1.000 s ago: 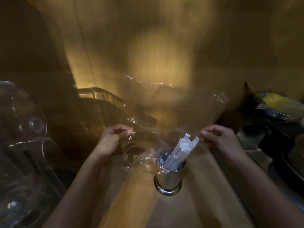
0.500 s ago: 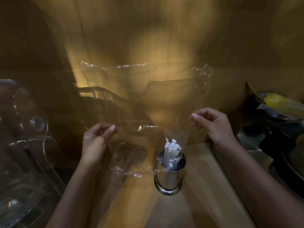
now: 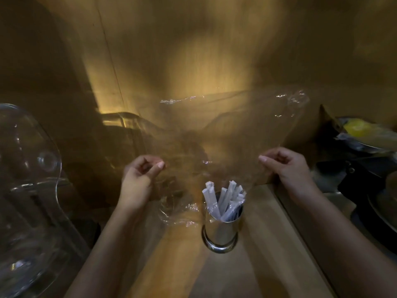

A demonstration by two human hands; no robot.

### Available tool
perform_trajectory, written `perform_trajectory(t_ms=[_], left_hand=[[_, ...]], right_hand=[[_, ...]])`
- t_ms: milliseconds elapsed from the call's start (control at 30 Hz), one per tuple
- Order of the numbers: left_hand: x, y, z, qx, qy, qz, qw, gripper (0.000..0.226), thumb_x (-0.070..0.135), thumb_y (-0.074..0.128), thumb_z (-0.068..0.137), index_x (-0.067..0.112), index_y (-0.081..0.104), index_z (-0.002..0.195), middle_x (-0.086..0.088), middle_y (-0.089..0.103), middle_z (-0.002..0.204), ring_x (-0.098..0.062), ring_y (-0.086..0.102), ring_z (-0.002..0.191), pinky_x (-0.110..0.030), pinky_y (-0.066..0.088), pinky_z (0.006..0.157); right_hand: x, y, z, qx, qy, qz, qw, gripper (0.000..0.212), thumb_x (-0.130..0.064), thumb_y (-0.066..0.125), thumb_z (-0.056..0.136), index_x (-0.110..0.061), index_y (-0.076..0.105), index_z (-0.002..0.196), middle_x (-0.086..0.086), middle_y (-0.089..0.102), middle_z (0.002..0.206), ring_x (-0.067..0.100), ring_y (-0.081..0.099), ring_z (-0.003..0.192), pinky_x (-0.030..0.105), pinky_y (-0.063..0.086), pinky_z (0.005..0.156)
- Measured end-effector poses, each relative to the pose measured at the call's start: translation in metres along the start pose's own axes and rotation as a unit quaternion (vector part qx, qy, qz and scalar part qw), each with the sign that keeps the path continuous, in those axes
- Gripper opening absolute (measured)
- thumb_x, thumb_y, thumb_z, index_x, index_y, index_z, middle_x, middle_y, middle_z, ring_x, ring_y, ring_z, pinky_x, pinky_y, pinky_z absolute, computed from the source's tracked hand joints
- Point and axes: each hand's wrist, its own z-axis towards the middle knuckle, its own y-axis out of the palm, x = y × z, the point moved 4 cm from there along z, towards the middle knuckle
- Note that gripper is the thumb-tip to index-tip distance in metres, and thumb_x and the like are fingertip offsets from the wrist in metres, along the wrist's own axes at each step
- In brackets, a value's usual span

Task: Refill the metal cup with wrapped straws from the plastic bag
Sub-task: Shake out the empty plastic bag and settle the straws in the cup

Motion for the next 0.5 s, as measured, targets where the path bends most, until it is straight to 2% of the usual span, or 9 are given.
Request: perform_trajectory(t_ms=[67,100,167,200,267,333,400,500], left_hand=[[-0.006,0.009,-0.004,-0.052,-0.02,0.032,0.998,0.023,-0.001,0.062,0.082,0.019,0.062,0.071,0.005,0.07,0.071,-0.011,0.064,0.076,-0.023,0.048,0.074],[-0.01,0.01,-0.006,-0.06,-0.024,0.048,0.997,0.023,-0.003,0.06,0.083,0.017,0.061,0.072,-0.002,0.069,0.076,-0.017,0.063,0.08,-0.026,0.047,0.075],[-0.013,0.006,-0.007,-0.032,-0.027,0.038,0.998,0.019,-0.004,0.06,0.083,0.013,0.061,0.075,-0.013,0.067,0.084,-0.024,0.061,0.085,-0.029,0.049,0.079],[-0.013,0.004,-0.008,-0.021,-0.03,0.021,0.999,0.016,-0.003,0.061,0.082,0.013,0.061,0.077,-0.013,0.067,0.085,-0.022,0.062,0.084,-0.025,0.051,0.077],[-0.012,0.005,-0.008,-0.039,-0.04,0.0,0.998,0.017,-0.002,0.064,0.079,0.014,0.062,0.077,-0.007,0.066,0.082,-0.012,0.064,0.075,-0.013,0.051,0.064],[-0.009,0.007,-0.009,-0.048,-0.027,0.003,0.998,0.021,-0.003,0.066,0.078,0.017,0.063,0.075,0.0,0.067,0.078,0.0,0.064,0.067,-0.007,0.049,0.057],[0.002,0.006,-0.008,-0.007,0.029,0.019,0.999,0.028,-0.001,0.067,0.078,0.025,0.065,0.069,0.011,0.071,0.07,0.007,0.063,0.066,-0.005,0.047,0.059],[0.015,0.006,-0.001,0.031,0.108,0.031,0.993,0.03,0.002,0.067,0.079,0.029,0.066,0.067,0.021,0.07,0.067,0.007,0.063,0.066,-0.007,0.049,0.064]], right_hand=[[0.013,0.009,-0.003,-0.029,0.026,-0.029,0.999,0.006,-0.006,0.068,0.078,-0.012,0.067,0.077,-0.001,0.061,0.061,-0.004,0.054,0.048,0.008,0.043,0.047],[0.02,0.012,-0.005,-0.036,0.036,-0.04,0.998,0.007,-0.006,0.069,0.078,-0.012,0.068,0.076,-0.003,0.06,0.057,-0.005,0.053,0.046,0.007,0.041,0.045],[0.027,0.011,-0.009,-0.036,0.04,-0.043,0.998,0.014,-0.009,0.069,0.078,-0.021,0.068,0.072,-0.007,0.064,0.053,-0.006,0.055,0.048,0.007,0.042,0.046],[0.027,0.01,-0.009,-0.033,0.039,-0.031,0.998,0.015,-0.011,0.069,0.078,-0.024,0.069,0.07,-0.012,0.067,0.056,-0.005,0.057,0.05,0.007,0.043,0.047],[0.025,0.006,-0.006,-0.014,0.027,0.005,1.0,0.019,-0.009,0.069,0.078,-0.025,0.07,0.068,-0.015,0.069,0.062,-0.003,0.06,0.055,0.008,0.046,0.051],[0.018,0.004,-0.004,0.003,0.004,0.022,1.0,0.02,-0.007,0.069,0.077,-0.025,0.071,0.068,-0.014,0.07,0.064,-0.001,0.06,0.059,0.009,0.048,0.054],[0.011,0.002,-0.004,0.015,-0.018,0.028,0.999,0.018,-0.009,0.069,0.077,-0.025,0.071,0.07,-0.013,0.07,0.065,-0.001,0.06,0.059,0.009,0.048,0.055],[0.004,0.003,-0.006,0.035,-0.048,0.039,0.997,0.012,-0.013,0.067,0.08,-0.024,0.069,0.075,-0.014,0.069,0.065,-0.003,0.06,0.059,0.009,0.047,0.054]])
